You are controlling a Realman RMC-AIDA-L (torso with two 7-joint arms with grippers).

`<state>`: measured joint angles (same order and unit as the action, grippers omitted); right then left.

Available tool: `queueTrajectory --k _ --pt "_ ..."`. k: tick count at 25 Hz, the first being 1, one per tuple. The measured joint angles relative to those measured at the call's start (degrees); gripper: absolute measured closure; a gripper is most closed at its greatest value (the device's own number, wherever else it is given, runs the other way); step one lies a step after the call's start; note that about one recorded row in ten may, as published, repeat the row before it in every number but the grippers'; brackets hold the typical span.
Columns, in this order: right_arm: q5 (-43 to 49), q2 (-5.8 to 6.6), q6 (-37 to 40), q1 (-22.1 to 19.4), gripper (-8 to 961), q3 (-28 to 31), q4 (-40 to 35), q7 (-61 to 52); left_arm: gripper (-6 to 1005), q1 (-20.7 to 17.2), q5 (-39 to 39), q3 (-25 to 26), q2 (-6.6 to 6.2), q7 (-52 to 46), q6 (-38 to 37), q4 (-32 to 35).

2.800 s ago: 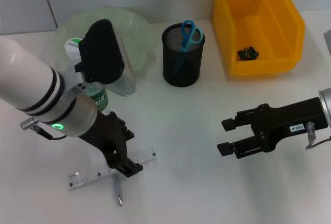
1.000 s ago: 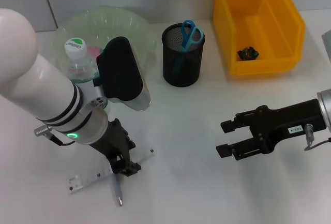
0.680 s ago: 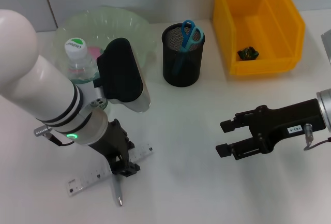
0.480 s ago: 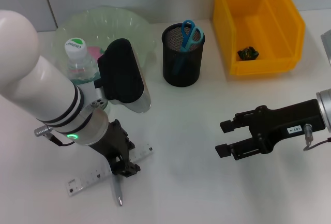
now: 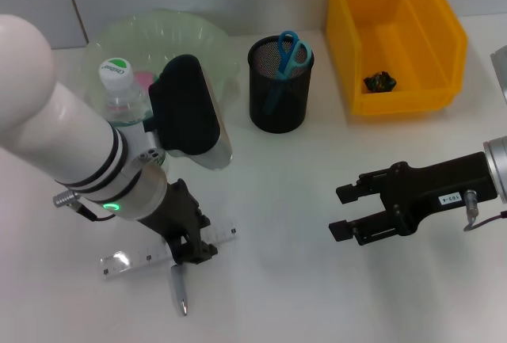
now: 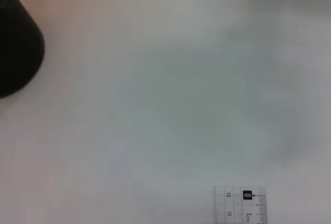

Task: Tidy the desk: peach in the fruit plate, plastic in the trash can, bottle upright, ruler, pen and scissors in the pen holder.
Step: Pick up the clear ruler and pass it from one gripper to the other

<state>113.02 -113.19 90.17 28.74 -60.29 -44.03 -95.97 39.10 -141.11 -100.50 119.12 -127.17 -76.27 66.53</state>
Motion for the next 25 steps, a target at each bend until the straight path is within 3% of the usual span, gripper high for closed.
queueTrajectory --k 6,14,20,25 --pt "0.0 0.0 0.01 -0.01 192 0.01 -0.15 0.0 614 -2.63 3.32 5.78 -0.32 -0.26 -2.62 6.47" --pt "0.04 0.2 0.2 -0.03 192 0.78 -0.35 0.0 614 -6.97 21.57 23.74 -0.74 1.11 -10.93 12.66" --pt "0.35 0.4 0.06 0.2 192 0.82 -0.45 0.3 613 -10.15 40.0 31.93 -0.74 3.53 -14.6 10.3" --pt "0.69 0.57 -0.04 0.35 193 1.07 -0.53 0.41 613 -11.56 56.92 37.13 -0.82 9.57 -17.34 0.11"
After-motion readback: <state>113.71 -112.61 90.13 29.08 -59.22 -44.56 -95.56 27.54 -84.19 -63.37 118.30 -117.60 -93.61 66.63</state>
